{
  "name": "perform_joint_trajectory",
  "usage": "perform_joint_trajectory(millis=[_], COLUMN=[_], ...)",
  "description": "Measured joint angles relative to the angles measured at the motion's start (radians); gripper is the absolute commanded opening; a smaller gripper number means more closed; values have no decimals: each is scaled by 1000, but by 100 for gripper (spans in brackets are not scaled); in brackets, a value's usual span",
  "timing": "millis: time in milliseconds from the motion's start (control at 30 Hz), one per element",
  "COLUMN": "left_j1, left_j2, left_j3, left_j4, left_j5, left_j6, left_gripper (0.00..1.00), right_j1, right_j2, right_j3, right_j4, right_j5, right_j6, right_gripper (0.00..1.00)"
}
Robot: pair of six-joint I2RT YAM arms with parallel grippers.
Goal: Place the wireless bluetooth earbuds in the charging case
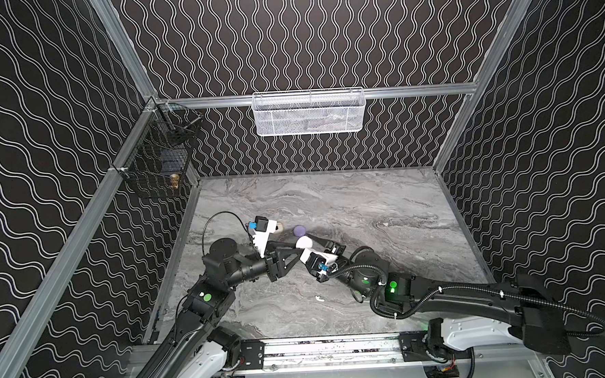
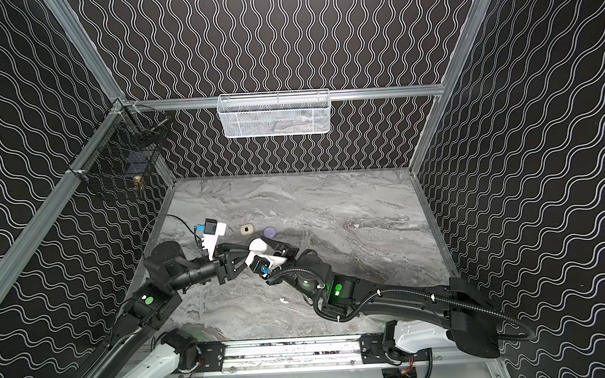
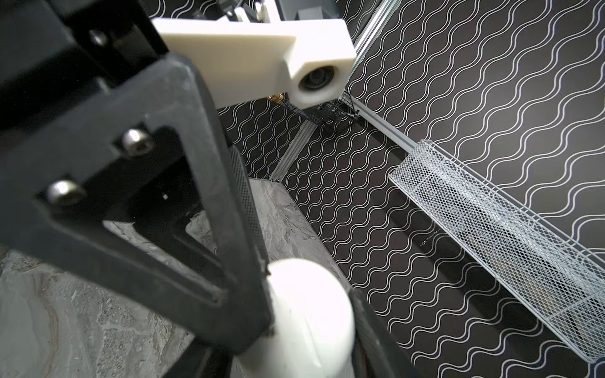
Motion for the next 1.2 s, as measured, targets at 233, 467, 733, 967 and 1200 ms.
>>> perform_joint_trajectory(millis=[233,467,733,967,1200], left_j1=[-4,-5,-5,-10,-10], left_j2=[20,24,39,35,-16], left_j3=[10,14,20,-18,-113], left_j4=[10,10,13,34,116], left_j5=[-16,-26,-34,-65,-92], left_j6=[0,2,26,80,244], left_gripper=[40,21,0,0,0], right_j1=[0,-1,-2,-1,0], right_j2=[5,11,1,-102,-245], right_j3=[13,16,13,-54,-153], right_j4=[-10,-8,-18,-20,-21], right_j5=[-7,-11,0,-51,-105], right_j6=[-6,-6,4,74,177], right_gripper=[16,18,54,77,62])
